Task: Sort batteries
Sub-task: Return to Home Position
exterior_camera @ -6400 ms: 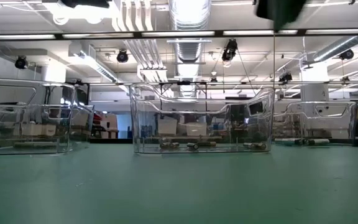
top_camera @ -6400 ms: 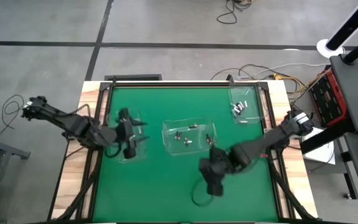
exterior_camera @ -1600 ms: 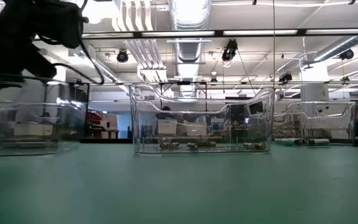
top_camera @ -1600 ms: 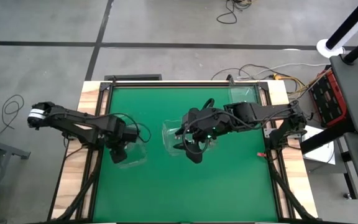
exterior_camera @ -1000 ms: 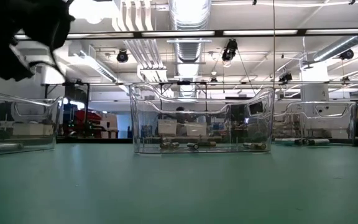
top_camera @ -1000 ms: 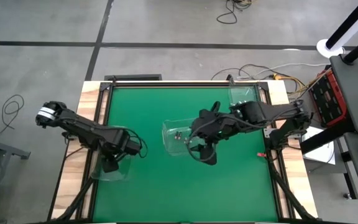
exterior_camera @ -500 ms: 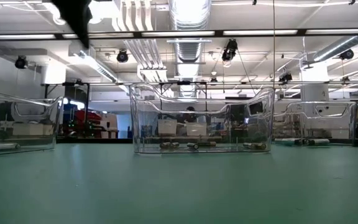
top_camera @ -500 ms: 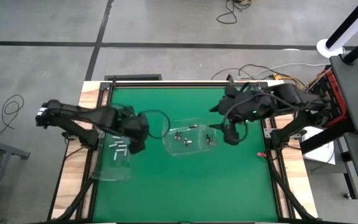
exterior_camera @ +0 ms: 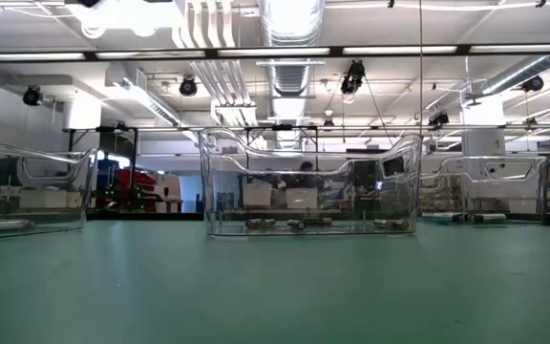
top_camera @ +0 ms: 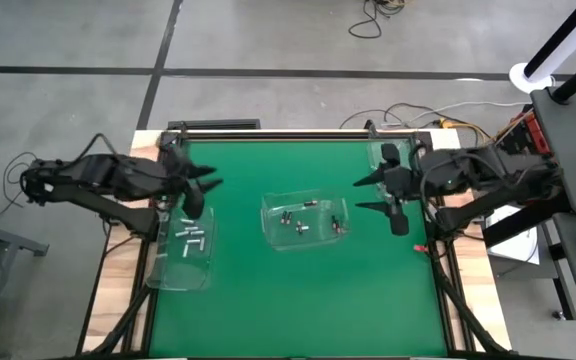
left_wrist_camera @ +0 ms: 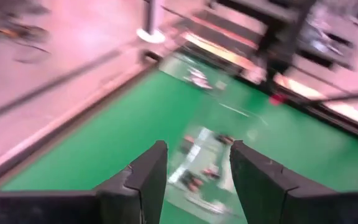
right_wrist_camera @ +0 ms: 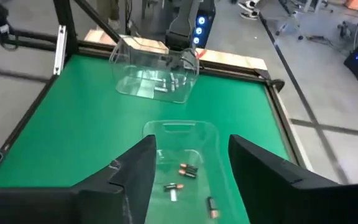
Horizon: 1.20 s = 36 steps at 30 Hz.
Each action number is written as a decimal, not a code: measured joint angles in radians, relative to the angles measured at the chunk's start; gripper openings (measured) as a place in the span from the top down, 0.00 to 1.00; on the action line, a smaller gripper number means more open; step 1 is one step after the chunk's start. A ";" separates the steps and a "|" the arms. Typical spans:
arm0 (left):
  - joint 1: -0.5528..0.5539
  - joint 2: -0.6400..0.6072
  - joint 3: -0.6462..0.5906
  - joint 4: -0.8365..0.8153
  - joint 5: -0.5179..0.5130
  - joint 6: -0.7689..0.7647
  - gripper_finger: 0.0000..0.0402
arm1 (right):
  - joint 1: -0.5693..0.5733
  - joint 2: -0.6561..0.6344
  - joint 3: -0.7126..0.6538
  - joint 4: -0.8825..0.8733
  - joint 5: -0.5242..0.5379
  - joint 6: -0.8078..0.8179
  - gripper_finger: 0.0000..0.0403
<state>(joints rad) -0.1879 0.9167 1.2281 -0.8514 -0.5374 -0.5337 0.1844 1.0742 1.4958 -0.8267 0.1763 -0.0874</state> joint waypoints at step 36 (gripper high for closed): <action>0.028 -0.705 -0.969 1.028 0.211 0.446 0.61 | -0.001 -0.957 -1.104 0.529 0.057 0.116 0.84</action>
<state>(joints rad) -0.1600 0.2120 0.2596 0.1769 -0.3265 -0.0873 0.1833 0.1176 0.3922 -0.2975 0.2329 0.0284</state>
